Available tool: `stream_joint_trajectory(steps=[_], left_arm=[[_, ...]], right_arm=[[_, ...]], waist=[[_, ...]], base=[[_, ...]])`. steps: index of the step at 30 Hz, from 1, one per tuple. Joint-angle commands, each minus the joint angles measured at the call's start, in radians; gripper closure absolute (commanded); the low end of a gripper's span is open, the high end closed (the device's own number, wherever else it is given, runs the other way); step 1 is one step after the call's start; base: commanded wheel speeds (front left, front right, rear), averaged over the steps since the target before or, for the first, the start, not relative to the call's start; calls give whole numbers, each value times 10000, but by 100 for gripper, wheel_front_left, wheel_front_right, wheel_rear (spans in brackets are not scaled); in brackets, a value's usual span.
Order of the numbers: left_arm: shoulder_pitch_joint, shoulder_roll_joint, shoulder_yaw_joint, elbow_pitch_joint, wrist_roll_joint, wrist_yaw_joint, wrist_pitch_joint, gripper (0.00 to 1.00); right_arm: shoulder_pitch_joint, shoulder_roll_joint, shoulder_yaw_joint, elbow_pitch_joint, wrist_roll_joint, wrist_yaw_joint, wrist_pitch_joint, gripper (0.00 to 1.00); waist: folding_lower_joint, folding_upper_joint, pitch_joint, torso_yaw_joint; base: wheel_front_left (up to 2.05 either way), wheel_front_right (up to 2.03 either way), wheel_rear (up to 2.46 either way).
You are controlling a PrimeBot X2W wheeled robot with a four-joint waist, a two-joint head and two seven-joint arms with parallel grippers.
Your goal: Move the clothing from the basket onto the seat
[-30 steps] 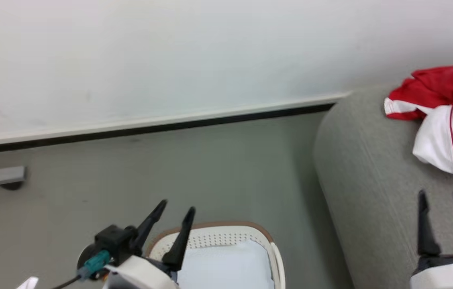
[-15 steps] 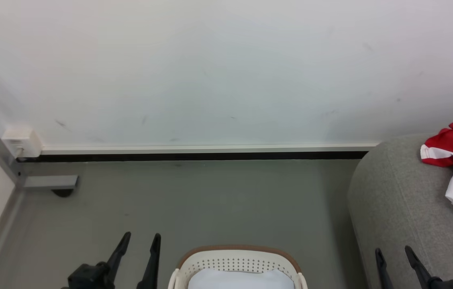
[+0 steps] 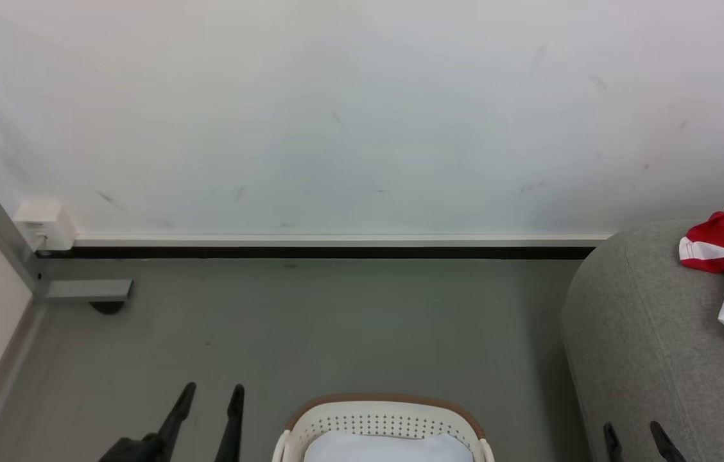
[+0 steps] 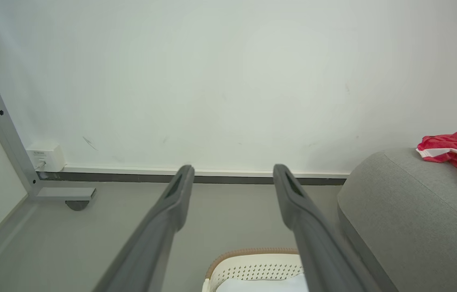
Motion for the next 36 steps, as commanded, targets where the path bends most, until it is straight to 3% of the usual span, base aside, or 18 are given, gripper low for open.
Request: stream_joint_trajectory(steps=[1, 15, 36], left_arm=[[87, -27, 99, 40, 160, -70, -3, 0], [13, -533, 871, 432, 798, -653, -5, 0], [-24, -714, 1206, 701, 1057, -841, -4, 0]], right_arm=[[-11, -16, -18, 10, 0, -26, -33, 0], [-180, -15, 66, -173, 77, -26, -34, 0], [-101, -14, 84, -125, 267, -26, -35, 0]], waist=[[-1, -1, 8, -13], [-1, -1, 78, -227], [-1, -1, -4, -515]], base=[[0, 0, 0], [0, 0, 0], [0, 0, 0]])
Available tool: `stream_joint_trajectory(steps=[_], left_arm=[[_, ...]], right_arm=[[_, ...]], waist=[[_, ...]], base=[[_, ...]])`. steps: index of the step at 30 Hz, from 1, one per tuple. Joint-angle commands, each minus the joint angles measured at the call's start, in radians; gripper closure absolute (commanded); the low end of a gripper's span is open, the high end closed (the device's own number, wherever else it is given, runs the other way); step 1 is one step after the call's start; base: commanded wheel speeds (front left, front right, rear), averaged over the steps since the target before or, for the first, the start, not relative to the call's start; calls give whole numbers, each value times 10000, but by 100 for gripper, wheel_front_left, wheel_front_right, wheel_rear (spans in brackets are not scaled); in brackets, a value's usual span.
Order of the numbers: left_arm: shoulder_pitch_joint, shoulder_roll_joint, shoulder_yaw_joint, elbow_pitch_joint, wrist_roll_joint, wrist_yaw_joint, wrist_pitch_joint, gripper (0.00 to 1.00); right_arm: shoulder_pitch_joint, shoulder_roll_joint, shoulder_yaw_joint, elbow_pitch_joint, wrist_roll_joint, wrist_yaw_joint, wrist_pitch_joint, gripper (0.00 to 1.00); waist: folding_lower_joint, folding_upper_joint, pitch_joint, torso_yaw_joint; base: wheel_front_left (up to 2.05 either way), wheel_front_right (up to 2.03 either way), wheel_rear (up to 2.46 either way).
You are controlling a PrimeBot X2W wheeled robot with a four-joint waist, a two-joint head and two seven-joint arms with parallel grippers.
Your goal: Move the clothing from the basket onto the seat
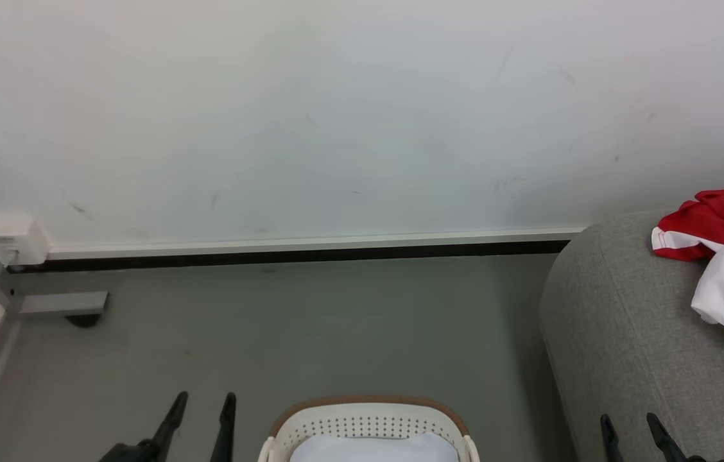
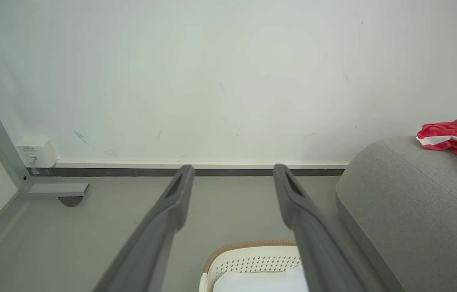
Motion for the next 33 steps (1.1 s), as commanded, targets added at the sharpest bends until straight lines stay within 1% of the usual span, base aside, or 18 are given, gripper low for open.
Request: stream_joint_trajectory(steps=[1, 12, 16, 17, 21, 27, 28, 33], left_arm=[[8, -1, 48, 25, 85, -28, -6, 0], [14, 10, 87, 203, 107, -40, -6, 0], [2, 47, 44, 288, -40, -41, -7, 0], [1, 7, 2, 292, -18, -29, 0, 100], [134, -48, -83, 616, -19, -40, 6, 100], [-8, -63, 87, 575, -1231, -39, 335, 100], [-8, -63, 87, 575, -1231, -39, 335, 100], [-106, -76, 204, 521, -2186, -39, 580, 100]], right_arm=[[28, -14, -24, -5, 121, -26, -35, 0], [41, -14, 17, -5, 193, -26, -35, 0], [29, -14, 20, -27, 205, -26, -35, 0], [2, 0, 30, -2, 172, 0, 0, 100], [181, 52, 50, 282, 180, 0, 64, 100], [17, 44, -105, 166, 1336, -1, 412, 100], [17, 44, -105, 166, 1336, -1, 412, 100], [-56, 38, -170, 9, 2259, -2, 634, 100]], waist=[[0, -1, -16, -23], [0, -1, -70, -161], [0, -1, -79, -220], [0, -1, -79, -224], [0, -1, -78, -235], [0, -1, -57, -238], [0, -1, -57, -238], [0, -1, -39, -242]], base=[[0, 0, 0], [0, 0, 0], [0, 0, 0], [0, 0, 0], [0, 0, 0], [0, 0, 0], [0, 0, 0], [0, 0, 0]])
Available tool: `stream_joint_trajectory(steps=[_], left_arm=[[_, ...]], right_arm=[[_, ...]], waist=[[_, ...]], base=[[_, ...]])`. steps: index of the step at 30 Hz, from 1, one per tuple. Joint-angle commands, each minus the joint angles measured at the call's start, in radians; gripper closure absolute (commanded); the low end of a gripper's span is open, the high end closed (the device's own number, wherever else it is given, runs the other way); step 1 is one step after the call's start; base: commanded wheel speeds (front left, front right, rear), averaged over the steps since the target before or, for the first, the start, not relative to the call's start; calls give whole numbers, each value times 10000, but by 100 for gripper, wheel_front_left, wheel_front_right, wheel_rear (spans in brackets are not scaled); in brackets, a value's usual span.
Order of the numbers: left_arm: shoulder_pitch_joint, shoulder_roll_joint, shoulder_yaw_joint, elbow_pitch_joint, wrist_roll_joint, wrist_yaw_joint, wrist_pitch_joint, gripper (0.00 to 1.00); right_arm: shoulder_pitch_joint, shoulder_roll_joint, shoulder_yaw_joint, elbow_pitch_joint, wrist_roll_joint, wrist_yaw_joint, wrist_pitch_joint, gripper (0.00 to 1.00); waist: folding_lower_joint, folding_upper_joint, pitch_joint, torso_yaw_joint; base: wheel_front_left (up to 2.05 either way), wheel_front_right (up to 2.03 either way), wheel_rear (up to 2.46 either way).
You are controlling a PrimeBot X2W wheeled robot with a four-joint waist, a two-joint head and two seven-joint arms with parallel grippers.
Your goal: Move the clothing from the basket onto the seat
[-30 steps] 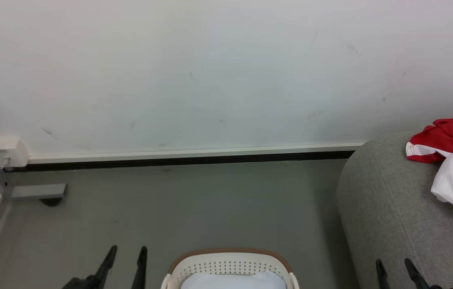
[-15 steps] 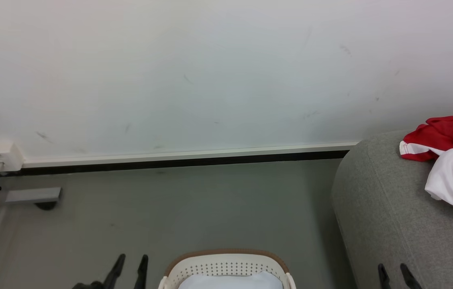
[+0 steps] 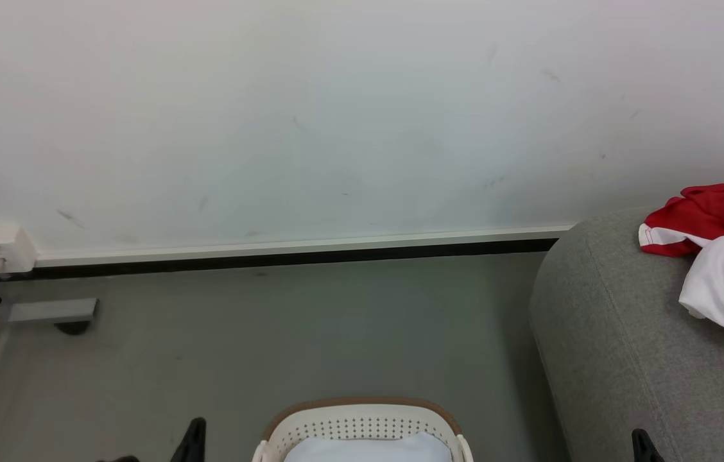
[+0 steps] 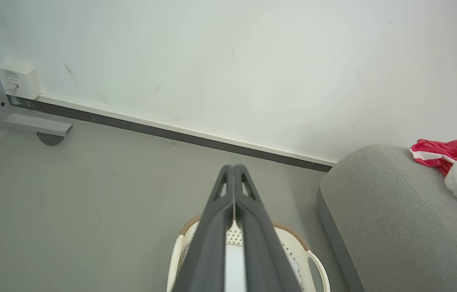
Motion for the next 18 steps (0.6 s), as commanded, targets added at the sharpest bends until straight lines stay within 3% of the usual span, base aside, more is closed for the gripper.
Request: stream_joint_trajectory(steps=[1, 18], left_arm=[[-283, 18, 75, -184, -387, 1, 75, 100], [-573, -20, 419, -329, -3209, 3, 795, 100]], right_arm=[[-247, -76, -49, -218, 357, -2, 76, 100], [-515, -96, -291, -626, 3062, -6, 773, 100]], waist=[[0, -1, 3, 0], [0, -1, 64, -10]], base=[[0, 0, 0], [0, 0, 0]])
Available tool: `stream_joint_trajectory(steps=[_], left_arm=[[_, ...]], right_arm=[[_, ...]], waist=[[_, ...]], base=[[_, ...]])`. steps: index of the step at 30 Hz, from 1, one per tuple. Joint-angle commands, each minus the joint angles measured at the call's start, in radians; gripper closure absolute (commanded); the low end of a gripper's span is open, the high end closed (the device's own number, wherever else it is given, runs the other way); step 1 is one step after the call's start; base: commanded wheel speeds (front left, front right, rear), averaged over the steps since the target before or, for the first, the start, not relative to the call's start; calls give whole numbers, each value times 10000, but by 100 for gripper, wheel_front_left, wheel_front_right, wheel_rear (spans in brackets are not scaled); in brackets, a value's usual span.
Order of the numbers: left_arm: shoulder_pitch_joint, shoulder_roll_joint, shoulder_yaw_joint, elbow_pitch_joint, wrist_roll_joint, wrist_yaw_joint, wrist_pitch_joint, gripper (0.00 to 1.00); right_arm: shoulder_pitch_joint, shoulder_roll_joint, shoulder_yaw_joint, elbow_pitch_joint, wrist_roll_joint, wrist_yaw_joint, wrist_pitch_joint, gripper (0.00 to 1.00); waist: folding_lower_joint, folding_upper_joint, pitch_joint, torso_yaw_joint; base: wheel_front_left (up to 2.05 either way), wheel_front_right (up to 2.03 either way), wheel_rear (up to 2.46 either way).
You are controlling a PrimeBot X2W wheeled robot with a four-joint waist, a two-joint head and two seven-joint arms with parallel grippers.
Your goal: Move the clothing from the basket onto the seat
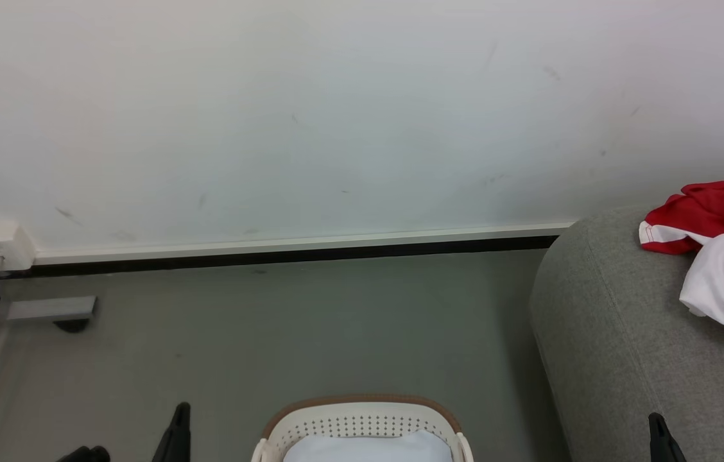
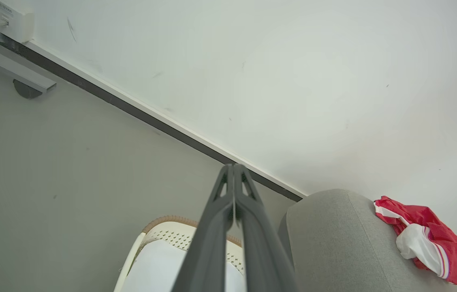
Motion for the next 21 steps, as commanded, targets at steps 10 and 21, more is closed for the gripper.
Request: stream_joint_trajectory(steps=[10, 21], left_arm=[[-390, -1, 244, -235, -1606, 5, 399, 100], [-539, -18, 423, -303, -3026, 6, 770, 100]], right_arm=[[-407, -103, -177, -379, 1537, -7, 381, 100], [-555, -114, -311, -577, 2895, -10, 746, 100]], waist=[[0, -1, 35, -6], [0, -1, 74, -13]], base=[[0, 0, 0], [0, 0, 0]])
